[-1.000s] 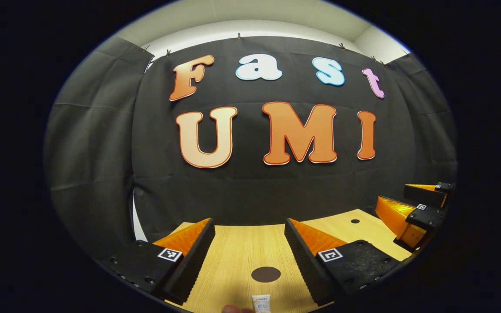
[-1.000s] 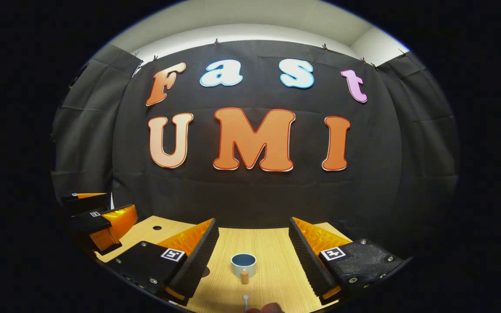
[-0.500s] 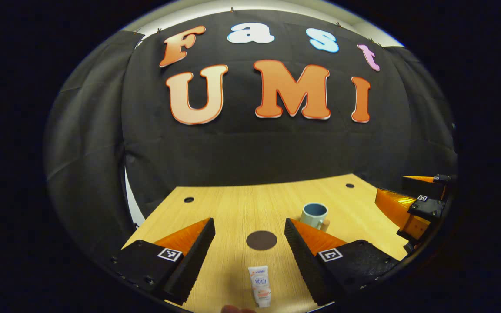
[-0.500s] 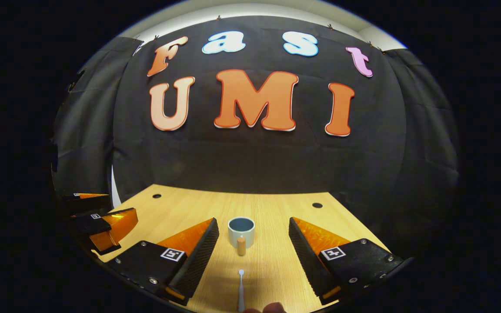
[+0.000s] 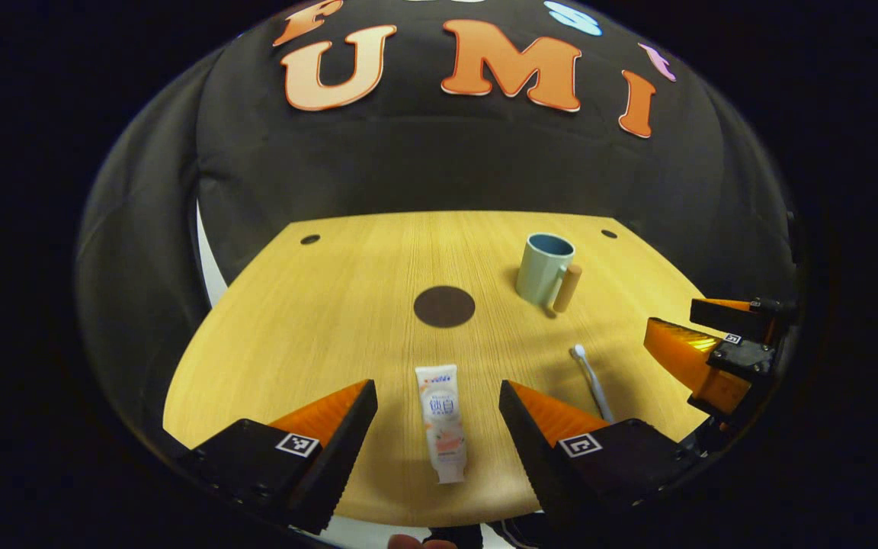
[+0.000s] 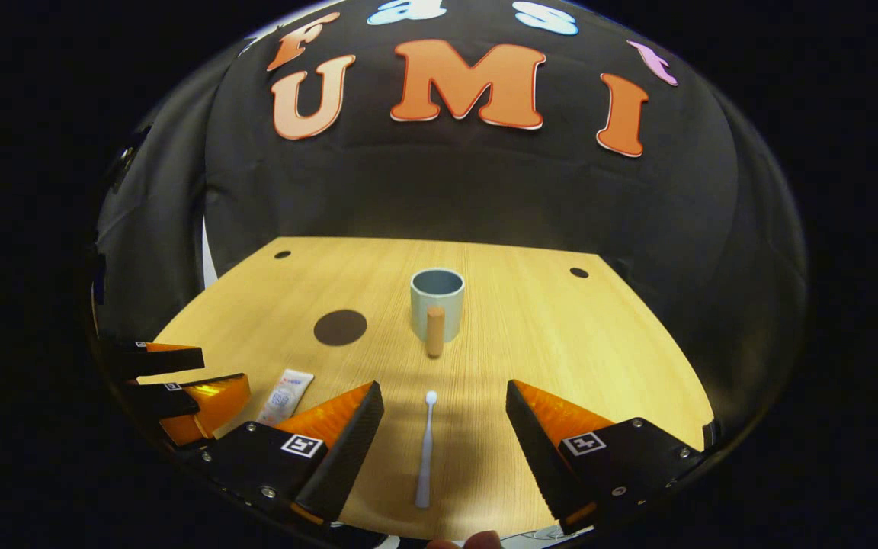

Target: Put the toothbrush and toothpaste on the desktop into the cup, then pick up the cup and place it on the coaster on the desktop.

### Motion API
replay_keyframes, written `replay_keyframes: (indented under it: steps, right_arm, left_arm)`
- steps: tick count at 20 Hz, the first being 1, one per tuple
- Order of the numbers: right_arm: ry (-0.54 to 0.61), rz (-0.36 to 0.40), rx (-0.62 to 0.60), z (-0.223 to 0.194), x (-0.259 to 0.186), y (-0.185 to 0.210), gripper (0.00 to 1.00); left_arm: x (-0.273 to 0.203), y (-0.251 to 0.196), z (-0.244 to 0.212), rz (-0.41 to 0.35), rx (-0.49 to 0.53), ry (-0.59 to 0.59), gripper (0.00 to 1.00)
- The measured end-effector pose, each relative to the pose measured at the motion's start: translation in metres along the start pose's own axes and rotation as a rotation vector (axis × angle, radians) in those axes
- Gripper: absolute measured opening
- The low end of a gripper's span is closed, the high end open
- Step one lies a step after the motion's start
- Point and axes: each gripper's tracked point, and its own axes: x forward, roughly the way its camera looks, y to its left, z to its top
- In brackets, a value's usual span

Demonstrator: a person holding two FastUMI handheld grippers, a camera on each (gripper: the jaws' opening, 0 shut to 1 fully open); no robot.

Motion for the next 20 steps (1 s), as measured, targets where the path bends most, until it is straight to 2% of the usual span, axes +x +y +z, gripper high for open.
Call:
replay_keyframes:
  steps: [9,16,18,20]
  right_arm:
    - [0.204,0.007,-0.009,-0.055,0.044,0.0,0.98]
    - [0.27,0.003,-0.027,-0.077,0.064,0.008,0.97]
    - [0.285,0.003,-0.024,-0.081,0.069,0.012,0.91]
    - [0.31,0.005,-0.027,-0.086,0.071,0.014,0.74]
  left_arm:
    - [0.021,0.0,-0.022,0.014,-0.002,0.079,0.98]
    - [0.034,0.004,-0.039,0.031,-0.014,0.133,0.98]
    - [0.039,0.006,-0.044,0.031,-0.013,0.145,0.98]
    - [0.043,0.006,-0.047,0.031,-0.009,0.155,0.98]
